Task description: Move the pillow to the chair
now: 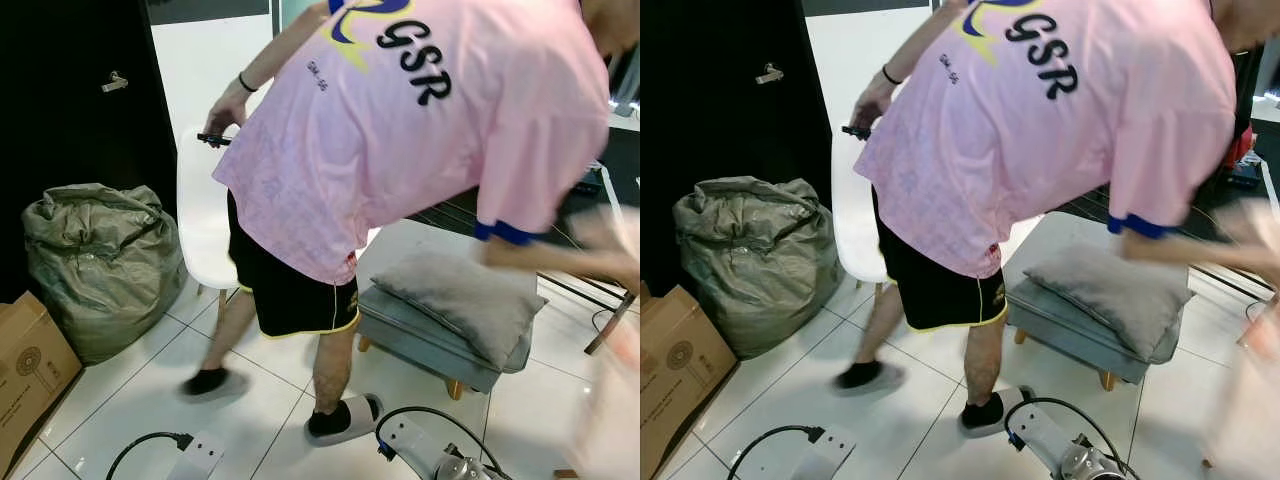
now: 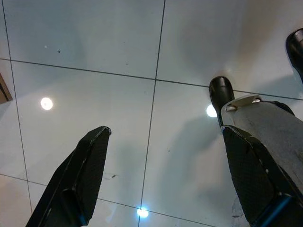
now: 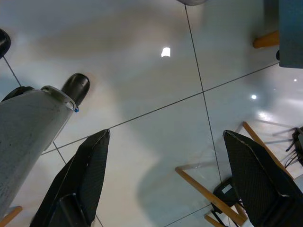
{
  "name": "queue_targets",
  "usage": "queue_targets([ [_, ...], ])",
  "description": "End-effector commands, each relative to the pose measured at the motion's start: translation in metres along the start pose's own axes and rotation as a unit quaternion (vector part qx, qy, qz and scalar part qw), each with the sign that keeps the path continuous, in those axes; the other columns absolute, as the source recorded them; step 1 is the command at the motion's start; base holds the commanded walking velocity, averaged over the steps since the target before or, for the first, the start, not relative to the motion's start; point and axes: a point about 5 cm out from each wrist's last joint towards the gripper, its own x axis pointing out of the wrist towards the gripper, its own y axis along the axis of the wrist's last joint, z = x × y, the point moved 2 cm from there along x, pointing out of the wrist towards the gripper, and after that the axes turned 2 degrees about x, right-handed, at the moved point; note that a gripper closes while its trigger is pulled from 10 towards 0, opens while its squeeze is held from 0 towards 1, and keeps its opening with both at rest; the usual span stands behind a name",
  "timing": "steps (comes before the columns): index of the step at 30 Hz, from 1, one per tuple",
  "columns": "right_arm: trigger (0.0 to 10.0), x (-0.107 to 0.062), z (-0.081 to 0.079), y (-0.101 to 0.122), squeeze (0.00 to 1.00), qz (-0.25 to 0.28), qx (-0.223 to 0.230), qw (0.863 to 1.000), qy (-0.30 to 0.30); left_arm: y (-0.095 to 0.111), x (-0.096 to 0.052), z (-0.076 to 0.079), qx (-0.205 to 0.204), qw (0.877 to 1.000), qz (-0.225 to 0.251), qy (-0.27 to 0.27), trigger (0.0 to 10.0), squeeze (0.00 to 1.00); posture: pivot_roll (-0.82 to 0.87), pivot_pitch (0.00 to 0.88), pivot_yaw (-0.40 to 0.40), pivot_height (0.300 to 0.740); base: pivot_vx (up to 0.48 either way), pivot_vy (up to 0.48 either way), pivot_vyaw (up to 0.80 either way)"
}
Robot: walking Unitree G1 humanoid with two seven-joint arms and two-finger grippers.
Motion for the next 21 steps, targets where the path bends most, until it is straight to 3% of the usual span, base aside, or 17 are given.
queue_targets([
  [1,10.0,0.0000,0.0005,-0.0015,0.00,0.001,0.002,1.000,-0.001,0.0008,0.0000,0.0000,0.010,1.000,-0.001,-0.002,10.0,0.00,-0.08,0.036,-0.053,0.740,0.000,0.000,0.00],
  [21,10.0,0.0005,-0.0019,-0.0005,0.00,0.003,0.007,1.000,0.000,-0.0012,-0.0003,-0.0022,0.012,1.000,-0.003,0.001,10.0,0.00,-0.05,0.020,-0.042,0.740,0.000,0.000,0.00],
])
